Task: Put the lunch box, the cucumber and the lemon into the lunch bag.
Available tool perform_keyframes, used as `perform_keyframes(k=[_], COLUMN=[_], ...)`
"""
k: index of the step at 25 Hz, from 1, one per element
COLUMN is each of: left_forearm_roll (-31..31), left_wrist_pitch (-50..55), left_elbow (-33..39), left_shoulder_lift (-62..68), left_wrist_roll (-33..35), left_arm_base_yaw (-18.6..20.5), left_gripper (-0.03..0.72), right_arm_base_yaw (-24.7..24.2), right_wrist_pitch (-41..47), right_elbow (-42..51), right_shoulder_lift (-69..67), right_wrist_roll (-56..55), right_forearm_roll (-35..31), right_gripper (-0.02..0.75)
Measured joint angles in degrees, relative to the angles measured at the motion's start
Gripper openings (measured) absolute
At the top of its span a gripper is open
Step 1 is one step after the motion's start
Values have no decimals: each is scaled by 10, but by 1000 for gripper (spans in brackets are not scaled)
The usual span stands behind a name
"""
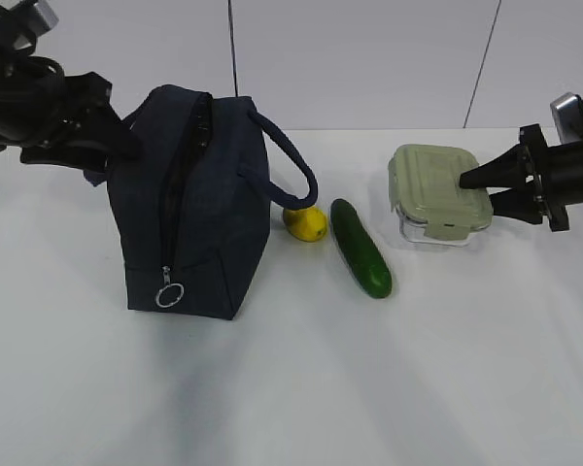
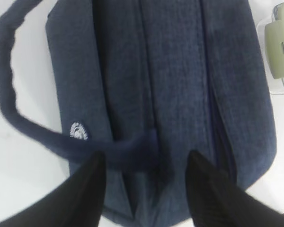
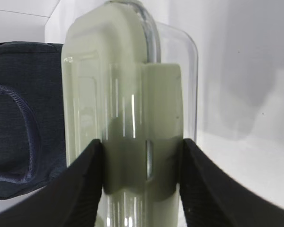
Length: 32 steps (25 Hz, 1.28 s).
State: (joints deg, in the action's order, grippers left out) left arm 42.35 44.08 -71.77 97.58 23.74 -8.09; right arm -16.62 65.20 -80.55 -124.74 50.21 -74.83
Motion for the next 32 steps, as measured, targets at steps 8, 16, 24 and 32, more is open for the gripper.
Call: perform_keyframes(k=[8,16,24,32], left_forearm_roll=[25,43,53,51], left_wrist_pitch=[-4,-4,-2,-2], left_elbow=[-18,-18,-18,-18], left_shoulder_lift=[52,56,56,33], left_wrist_roll=[3,3,3,3], left_arm_base_yaw=[-9,-9,-9,-9], left_gripper=[393,150,22,20], right_arm_base_yaw=[0,0,37,93], right_wrist_pitch=[0,1,2,3], right_elbow=[0,0,0,-37], right_shoulder_lift=[14,39,59,59], right_wrist_roll=[0,-16,-27,-55], right_forearm_roll=[0,0,-20,-29], right_gripper=[354,354,354,354])
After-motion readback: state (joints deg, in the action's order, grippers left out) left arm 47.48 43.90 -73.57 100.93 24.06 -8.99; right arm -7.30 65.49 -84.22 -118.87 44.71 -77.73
